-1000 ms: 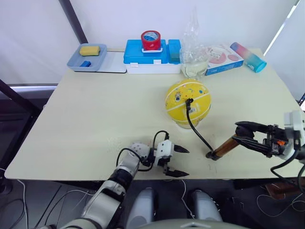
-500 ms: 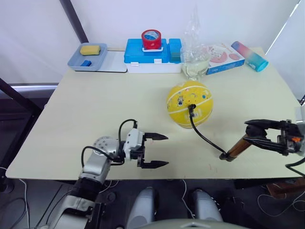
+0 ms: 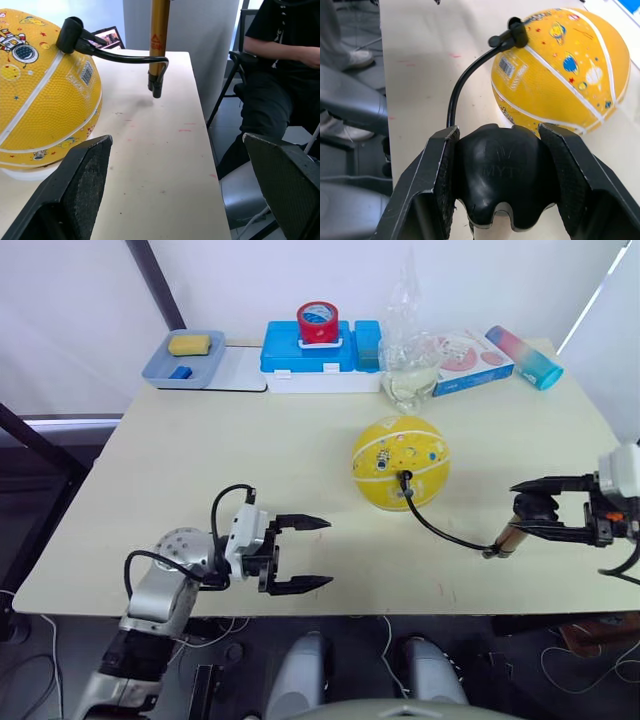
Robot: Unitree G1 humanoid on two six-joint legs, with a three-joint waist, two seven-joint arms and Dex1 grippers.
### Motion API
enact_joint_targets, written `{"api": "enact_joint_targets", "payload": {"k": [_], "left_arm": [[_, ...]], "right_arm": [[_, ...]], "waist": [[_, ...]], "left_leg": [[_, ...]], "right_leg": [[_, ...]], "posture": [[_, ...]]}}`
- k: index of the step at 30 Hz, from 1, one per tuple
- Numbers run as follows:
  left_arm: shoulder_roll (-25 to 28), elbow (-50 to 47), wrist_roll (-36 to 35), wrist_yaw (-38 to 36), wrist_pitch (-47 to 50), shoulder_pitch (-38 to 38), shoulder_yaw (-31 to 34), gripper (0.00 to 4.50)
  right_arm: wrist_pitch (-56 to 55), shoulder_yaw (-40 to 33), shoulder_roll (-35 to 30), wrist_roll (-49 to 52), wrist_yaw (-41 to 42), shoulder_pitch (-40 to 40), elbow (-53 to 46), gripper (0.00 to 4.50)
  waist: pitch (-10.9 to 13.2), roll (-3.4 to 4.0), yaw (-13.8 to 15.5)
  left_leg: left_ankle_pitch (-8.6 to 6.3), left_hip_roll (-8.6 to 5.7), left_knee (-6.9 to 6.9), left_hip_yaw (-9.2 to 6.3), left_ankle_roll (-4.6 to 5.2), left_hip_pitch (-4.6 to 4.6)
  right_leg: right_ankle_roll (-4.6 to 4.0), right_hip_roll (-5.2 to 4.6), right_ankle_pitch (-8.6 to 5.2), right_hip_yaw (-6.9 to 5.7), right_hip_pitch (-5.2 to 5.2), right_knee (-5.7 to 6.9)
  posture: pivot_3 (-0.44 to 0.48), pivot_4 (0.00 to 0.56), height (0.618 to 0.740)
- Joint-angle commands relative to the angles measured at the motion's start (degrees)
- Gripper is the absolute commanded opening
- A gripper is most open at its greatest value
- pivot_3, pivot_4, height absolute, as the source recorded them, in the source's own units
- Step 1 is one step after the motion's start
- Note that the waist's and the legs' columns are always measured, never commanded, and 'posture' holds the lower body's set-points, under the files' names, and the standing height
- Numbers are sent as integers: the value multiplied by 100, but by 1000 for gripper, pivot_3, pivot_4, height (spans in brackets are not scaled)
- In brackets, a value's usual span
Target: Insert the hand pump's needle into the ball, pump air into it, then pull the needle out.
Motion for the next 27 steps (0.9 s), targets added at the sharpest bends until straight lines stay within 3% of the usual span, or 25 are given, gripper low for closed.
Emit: {"api": "enact_joint_targets", "payload": {"k": [1,12,27], "left_arm": [[65,-341,-194,126,49,104,217,4500],[142,-663,-267,315,162,348,318,4500],[206,-589,-251,171,189,222,282,4500]], "right_arm": [[-355,261,-271,-275,293,-433,171,1999],[-1608,1346,-290,-1439,680,-1454,1243,1999],[-3184,2086,-138,-2381,707,-1967,2168,1999]], "waist": [[0,0,-3],[3,6,-7],[4,7,-4]], "left_leg": [[0,0,0,1,0,1],[4,-16,0,1,-7,1],[16,-22,0,5,-26,11]], "right_leg": [[0,0,0,1,0,0],[-1,2,0,3,-1,1],[0,4,3,6,5,10]], "posture": [[0,150,739],[0,150,739],[0,150,739]]}}
